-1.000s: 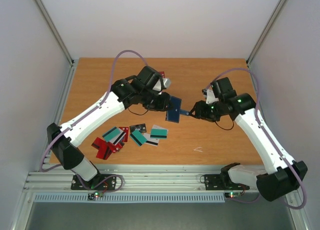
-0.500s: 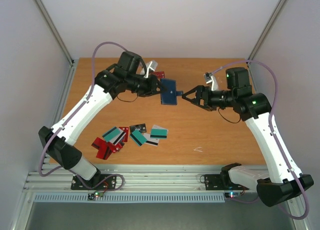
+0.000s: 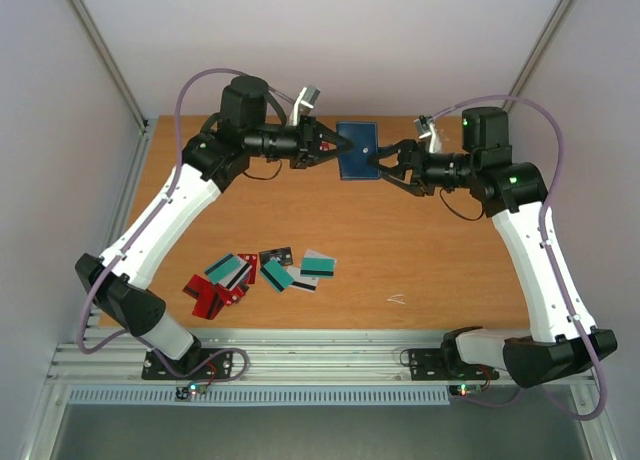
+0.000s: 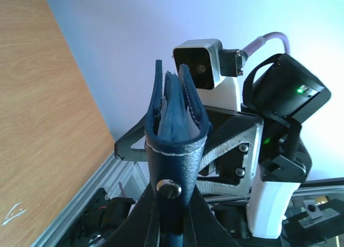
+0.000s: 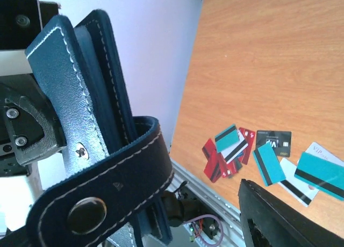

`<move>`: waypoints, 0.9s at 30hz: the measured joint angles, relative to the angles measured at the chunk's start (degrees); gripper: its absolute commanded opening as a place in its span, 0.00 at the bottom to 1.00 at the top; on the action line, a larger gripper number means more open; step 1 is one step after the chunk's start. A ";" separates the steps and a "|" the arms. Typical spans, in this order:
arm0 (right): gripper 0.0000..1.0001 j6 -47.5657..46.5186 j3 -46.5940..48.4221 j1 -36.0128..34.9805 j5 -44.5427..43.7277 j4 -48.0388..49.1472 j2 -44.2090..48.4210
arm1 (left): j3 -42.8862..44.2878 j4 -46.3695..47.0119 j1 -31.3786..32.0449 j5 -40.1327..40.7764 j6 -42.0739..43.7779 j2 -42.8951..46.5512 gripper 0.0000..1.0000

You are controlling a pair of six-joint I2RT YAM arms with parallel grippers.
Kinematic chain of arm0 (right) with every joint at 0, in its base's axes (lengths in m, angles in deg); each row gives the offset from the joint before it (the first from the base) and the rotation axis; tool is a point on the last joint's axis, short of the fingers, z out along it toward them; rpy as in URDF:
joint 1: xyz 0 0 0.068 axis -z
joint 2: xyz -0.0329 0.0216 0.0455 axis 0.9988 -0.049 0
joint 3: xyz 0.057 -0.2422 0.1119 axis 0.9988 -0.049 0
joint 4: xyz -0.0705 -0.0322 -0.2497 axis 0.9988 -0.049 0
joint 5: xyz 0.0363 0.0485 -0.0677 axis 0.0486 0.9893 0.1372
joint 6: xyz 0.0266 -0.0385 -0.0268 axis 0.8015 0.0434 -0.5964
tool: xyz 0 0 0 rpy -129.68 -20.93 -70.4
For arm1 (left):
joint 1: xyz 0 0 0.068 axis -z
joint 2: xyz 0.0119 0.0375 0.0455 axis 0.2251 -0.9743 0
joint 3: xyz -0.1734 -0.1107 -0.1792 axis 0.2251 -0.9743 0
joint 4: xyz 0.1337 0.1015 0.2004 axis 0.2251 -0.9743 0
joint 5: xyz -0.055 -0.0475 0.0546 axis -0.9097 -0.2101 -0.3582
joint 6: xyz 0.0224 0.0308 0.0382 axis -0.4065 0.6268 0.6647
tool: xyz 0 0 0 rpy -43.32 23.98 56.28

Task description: Put the credit cards into the card holder

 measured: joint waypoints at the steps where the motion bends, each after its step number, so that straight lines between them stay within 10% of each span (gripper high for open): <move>1: 0.65 0.02 0.13 0.90 0.39 0.00 -0.28 | -0.02 0.98 0.00 -0.24 -0.92 -0.11 0.00; 27: 0.37 3.52 2.62 9.22 7.08 3.41 -1.11 | -4.22 22.71 -0.31 -7.74 -17.94 -1.73 0.00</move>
